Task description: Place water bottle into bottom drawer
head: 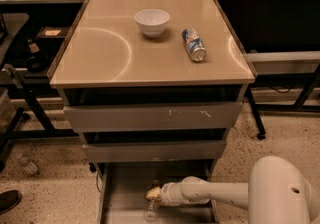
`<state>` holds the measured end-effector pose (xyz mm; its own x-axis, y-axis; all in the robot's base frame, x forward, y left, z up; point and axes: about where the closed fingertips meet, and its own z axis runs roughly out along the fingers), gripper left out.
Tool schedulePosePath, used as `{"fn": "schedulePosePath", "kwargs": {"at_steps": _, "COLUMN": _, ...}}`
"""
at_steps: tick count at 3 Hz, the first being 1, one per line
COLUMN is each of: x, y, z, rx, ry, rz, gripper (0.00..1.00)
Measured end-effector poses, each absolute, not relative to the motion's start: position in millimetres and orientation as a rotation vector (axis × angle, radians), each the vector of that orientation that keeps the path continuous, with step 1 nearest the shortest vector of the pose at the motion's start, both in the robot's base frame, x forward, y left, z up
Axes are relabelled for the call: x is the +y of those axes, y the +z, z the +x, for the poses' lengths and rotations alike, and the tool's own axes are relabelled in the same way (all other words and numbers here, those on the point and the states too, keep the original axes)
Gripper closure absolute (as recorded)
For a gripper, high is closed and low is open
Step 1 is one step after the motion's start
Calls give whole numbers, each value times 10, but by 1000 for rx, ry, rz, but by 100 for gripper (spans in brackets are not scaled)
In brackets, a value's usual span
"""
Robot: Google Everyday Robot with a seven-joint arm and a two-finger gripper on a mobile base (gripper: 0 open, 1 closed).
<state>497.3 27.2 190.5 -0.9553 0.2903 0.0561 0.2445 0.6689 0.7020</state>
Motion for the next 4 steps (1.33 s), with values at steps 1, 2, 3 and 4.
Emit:
{"fn": "schedulePosePath", "kwargs": {"at_steps": 1, "x": 301, "y": 1793, "z": 5026, "rx": 2787, "ry": 1198, "rz": 458, "gripper": 100}}
{"fn": "schedulePosePath", "kwargs": {"at_steps": 2, "x": 323, "y": 1704, "z": 5058, "rx": 2766, "ry": 1217, "rz": 462, "gripper": 100}}
{"fn": "schedulePosePath", "kwargs": {"at_steps": 3, "x": 459, "y": 1652, "z": 4969, "rx": 2753, "ry": 1233, "rz": 428, "gripper": 100}}
{"fn": "schedulePosePath", "kwargs": {"at_steps": 4, "x": 425, "y": 1558, "z": 4938, "rx": 2745, "ry": 1249, "rz": 439, "gripper": 100}}
